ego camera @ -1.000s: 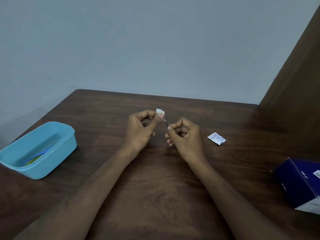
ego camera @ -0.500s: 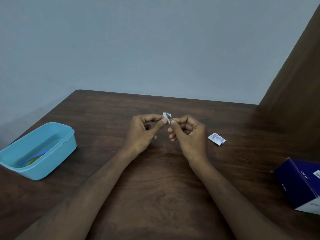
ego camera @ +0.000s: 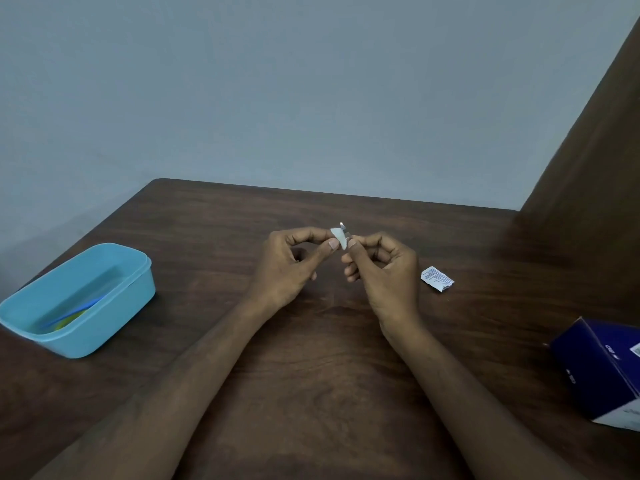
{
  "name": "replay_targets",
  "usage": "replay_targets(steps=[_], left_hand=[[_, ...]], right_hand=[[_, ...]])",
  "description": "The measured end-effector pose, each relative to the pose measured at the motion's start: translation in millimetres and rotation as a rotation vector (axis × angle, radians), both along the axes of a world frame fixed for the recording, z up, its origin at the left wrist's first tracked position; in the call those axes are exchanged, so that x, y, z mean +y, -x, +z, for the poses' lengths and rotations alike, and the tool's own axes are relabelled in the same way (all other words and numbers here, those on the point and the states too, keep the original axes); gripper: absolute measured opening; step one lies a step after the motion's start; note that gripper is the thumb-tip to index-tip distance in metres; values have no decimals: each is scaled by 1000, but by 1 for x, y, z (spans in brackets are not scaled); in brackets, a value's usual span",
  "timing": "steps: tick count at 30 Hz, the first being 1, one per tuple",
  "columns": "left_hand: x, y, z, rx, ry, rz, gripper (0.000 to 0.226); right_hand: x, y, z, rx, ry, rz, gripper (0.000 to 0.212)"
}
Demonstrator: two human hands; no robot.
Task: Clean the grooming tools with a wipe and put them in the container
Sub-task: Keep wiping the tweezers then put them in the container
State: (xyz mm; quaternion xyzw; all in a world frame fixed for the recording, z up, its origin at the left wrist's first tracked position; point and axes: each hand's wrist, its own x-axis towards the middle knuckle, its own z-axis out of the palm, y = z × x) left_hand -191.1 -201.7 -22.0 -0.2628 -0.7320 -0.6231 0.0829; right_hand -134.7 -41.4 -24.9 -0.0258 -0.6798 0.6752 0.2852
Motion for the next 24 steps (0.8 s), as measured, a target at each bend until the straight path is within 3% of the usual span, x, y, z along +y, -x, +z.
replay_targets(steps=[8,15,18,24], left_hand=[[-1,-2,2,10,18,13,14],[-2,2,-2,6,-20,108,4],[0,-1,-2,60,86,115,6],[-1,0,0,23,-1,159,8]], right_hand=[[0,-1,-1,9,-73,-28,3],[-7,-2,-7,36,-346,-100,16],[-5,-3,-7,98,-449,-152,6],[-7,-4,-7,68,-496,-126,6]])
